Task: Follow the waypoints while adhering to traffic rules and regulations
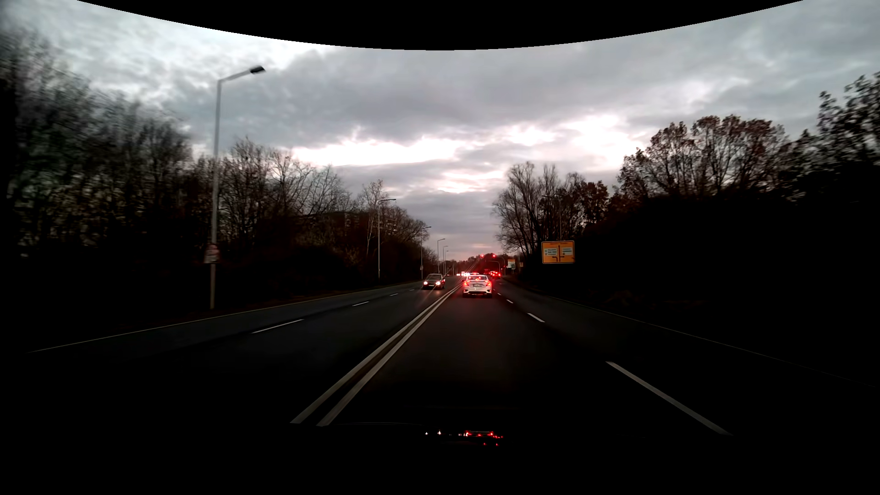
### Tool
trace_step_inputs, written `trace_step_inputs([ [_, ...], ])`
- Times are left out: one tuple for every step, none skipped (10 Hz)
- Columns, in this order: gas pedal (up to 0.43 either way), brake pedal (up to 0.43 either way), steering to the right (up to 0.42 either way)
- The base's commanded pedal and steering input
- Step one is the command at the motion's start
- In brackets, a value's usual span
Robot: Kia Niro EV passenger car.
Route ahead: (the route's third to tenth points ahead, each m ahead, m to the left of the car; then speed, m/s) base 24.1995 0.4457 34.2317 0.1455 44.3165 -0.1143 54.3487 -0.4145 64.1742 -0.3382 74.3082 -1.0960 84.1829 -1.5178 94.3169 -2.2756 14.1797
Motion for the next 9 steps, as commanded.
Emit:
trace_step_inputs([
  [0.0, 0.018, 0.001],
  [0.0, 0.018, 0.001],
  [0.0, 0.018, 0.001],
  [0.0, 0.018, 0.001],
  [0.0, 0.03, 0.001],
  [0.0, 0.03, 0.002],
  [0.0, 0.03, 0.002],
  [0.0, 0.037, 0.003],
  [0.0, 0.055, 0.004],
])
